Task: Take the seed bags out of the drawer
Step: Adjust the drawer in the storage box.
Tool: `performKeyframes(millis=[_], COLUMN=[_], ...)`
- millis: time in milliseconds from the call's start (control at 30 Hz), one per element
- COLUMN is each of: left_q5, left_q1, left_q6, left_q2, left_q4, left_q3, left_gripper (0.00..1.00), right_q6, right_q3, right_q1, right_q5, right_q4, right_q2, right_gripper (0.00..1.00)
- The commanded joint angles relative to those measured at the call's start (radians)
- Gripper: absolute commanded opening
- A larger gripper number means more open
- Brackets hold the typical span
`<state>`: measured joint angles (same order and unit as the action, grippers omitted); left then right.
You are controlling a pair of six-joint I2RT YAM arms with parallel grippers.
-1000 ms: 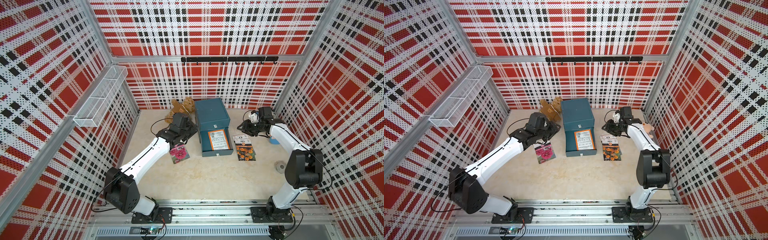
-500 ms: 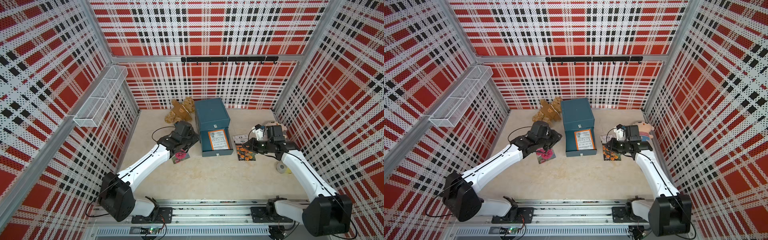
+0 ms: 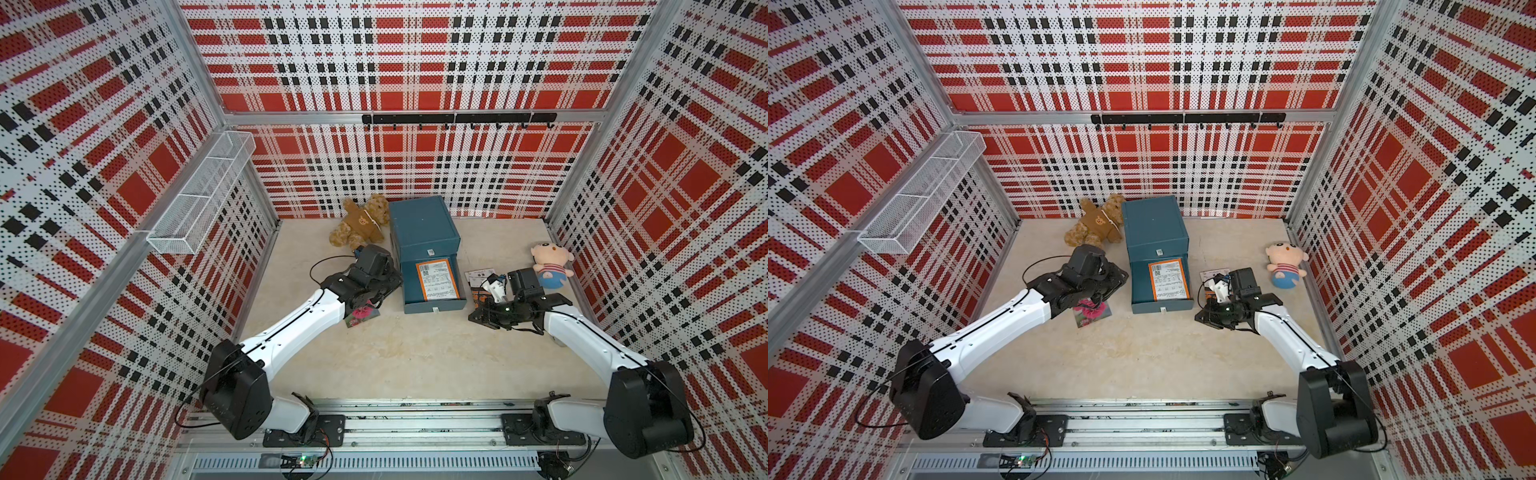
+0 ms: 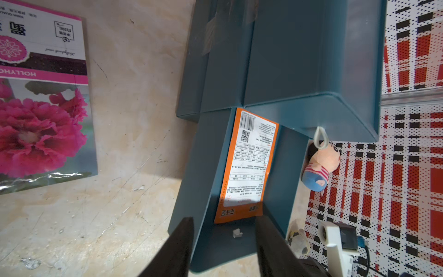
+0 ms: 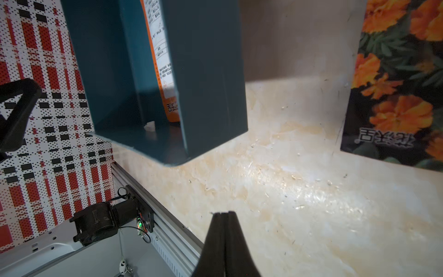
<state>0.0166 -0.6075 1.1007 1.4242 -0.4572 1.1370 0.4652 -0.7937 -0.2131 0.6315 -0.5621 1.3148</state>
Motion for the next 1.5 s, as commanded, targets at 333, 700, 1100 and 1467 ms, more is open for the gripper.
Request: performKeyframes(millis=[333, 700, 1100, 1467], left_q5=[0.029, 0.032, 0.079, 0.111], left_q1=[-0.015, -0.057, -0.161, -0.164], left_q6=[0.029, 0.041, 0.085, -0.005], left_q2=[-0.001, 0.023, 0.157, 0.325], left_q4=[0.022, 0.021, 0.034, -0.080], left_q3=[-0.004, 0.033, 0.213, 0.374], left_gripper=[0.48, 0.48, 0.52, 0.54], right_q6=[-0.027, -0.067, -0.142, -0.144], right_q3=[-0.142, -0.186, -0.463, -1.057], right_q1=[-0.007, -0.007, -0.006, -0.006], right_q5=[0.014, -0.024, -0.299, -0.338], right_q4=[0.063, 0.014, -0.091, -0.142], right_q2=[0.149, 0.154, 0.033, 0.526], right_gripper=[0.07, 0.07, 0.43, 0.59])
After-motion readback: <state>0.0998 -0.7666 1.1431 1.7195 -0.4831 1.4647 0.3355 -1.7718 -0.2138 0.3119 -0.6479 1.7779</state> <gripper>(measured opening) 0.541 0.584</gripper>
